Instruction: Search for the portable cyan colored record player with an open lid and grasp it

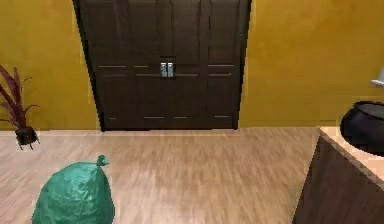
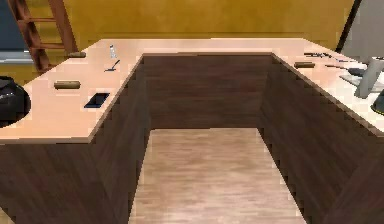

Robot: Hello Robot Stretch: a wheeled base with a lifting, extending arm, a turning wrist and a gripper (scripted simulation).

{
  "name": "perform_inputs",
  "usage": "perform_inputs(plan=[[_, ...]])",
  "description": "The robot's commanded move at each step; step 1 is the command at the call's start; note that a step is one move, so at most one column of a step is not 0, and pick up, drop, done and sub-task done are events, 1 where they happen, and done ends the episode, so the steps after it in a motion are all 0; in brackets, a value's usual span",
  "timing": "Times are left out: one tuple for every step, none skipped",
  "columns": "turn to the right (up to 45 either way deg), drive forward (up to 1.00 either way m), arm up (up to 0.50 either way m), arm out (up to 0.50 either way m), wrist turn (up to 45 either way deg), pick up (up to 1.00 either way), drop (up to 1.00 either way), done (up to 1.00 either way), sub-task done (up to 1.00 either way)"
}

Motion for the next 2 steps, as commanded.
perform_inputs(plan=[[-3.0,0.0,0.0,0.0,0.0,0.0,0.0,0.0,0.0],[0.0,0.5,0.0,0.0,0.0,0.0,0.0,0.0,0.0]])
